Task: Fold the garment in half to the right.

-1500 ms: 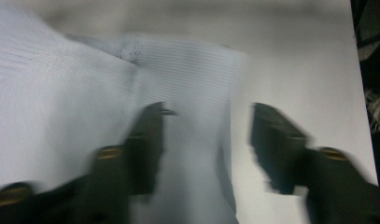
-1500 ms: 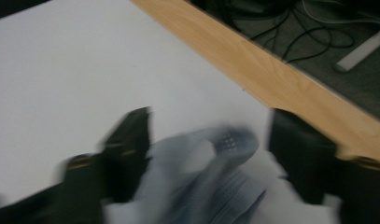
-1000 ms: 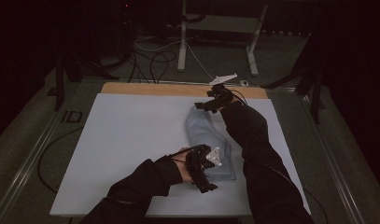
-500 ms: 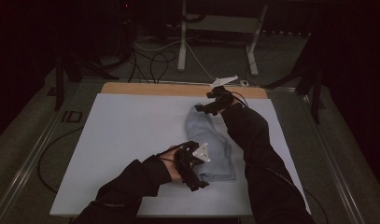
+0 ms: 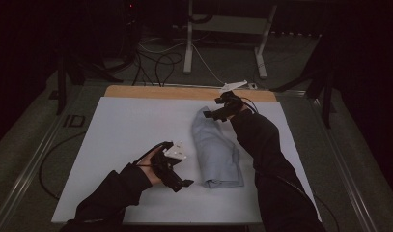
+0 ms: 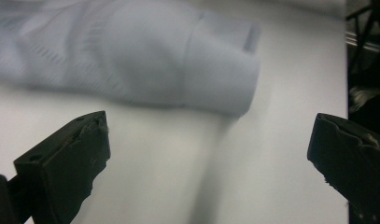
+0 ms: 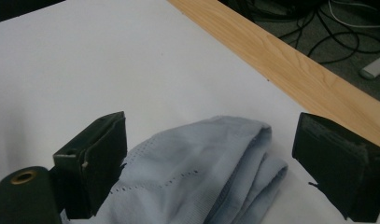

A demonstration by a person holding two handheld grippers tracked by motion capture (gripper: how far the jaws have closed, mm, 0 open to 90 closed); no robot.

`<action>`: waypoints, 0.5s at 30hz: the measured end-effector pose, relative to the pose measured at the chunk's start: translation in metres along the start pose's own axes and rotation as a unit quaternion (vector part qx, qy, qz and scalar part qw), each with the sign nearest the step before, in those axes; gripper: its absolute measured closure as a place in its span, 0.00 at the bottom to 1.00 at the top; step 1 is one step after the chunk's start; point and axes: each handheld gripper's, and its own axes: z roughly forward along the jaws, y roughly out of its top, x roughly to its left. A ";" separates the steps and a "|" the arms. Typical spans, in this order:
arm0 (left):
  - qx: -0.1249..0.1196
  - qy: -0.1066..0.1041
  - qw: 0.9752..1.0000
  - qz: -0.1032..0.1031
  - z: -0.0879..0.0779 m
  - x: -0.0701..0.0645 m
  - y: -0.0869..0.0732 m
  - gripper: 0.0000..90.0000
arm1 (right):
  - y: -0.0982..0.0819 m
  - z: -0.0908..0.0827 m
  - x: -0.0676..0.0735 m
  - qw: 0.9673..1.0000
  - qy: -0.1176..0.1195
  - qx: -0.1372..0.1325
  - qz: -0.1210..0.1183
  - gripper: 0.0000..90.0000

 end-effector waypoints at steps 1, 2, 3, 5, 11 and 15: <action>-0.001 0.003 1.000 -0.004 -0.003 0.001 -0.006 0.00 | -0.001 0.001 0.000 1.000 -0.003 0.003 0.000 0.11; -0.006 0.006 1.000 -0.016 -0.005 0.001 -0.012 0.00 | -0.002 0.002 0.001 1.000 -0.006 0.010 0.005 0.11; -0.006 0.010 1.000 -0.022 -0.008 0.002 -0.018 0.00 | -0.003 0.003 0.000 1.000 -0.003 0.013 0.009 0.11; -0.006 0.019 0.999 -0.037 -0.013 0.004 -0.029 0.00 | -0.007 0.005 0.001 1.000 -0.004 0.016 0.016 0.12; -0.009 0.036 0.997 -0.062 -0.029 0.005 -0.059 0.00 | -0.022 0.013 0.002 0.999 -0.012 0.032 0.028 0.26; -0.014 0.047 0.995 -0.081 -0.037 0.006 -0.072 0.00 | -0.033 0.016 0.003 0.998 -0.012 0.049 0.030 0.35</action>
